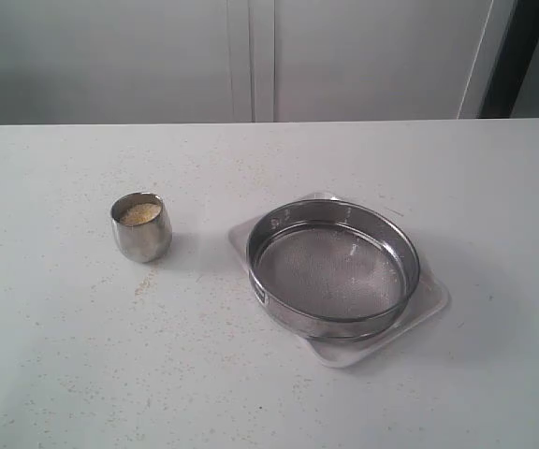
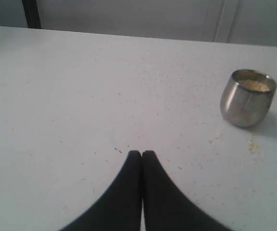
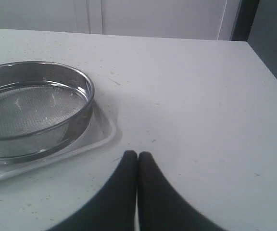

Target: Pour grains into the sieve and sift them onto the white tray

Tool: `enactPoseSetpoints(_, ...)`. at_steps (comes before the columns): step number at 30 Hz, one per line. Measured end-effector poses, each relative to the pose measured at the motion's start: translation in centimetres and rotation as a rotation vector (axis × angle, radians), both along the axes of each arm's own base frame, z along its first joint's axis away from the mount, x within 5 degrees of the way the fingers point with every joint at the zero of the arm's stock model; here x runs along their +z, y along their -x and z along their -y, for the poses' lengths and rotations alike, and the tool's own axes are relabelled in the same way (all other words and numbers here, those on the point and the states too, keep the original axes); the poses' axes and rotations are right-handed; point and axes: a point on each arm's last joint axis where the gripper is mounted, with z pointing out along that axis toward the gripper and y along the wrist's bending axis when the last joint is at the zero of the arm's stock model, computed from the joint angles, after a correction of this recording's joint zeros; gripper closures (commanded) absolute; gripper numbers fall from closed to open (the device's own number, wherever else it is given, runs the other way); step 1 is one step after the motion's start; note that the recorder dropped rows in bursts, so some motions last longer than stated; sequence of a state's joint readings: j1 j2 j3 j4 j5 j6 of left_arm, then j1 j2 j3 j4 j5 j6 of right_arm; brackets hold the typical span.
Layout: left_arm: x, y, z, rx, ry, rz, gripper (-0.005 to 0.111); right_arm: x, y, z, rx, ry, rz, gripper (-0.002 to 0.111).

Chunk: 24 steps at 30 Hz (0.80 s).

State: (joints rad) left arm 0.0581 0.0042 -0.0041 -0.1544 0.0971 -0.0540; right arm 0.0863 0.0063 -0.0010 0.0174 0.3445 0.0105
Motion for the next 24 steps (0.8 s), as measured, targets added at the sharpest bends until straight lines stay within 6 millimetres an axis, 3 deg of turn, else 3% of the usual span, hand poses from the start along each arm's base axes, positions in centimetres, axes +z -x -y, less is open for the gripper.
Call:
enactPoseSetpoints(8,0.7,-0.1,0.0,0.035,0.167,0.074,0.107,0.0,0.0,0.0,0.0,0.0,0.0,0.108)
enactPoseSetpoints(15,3.1,-0.1,-0.7,0.091,0.183,0.346,0.107,0.0,0.0,0.0,0.0,0.0,0.0,0.108)
enactPoseSetpoints(24,4.0,0.1,-1.0,0.112,0.196,0.455,0.107,0.0,0.0,0.0,0.0,0.0,0.0,0.108)
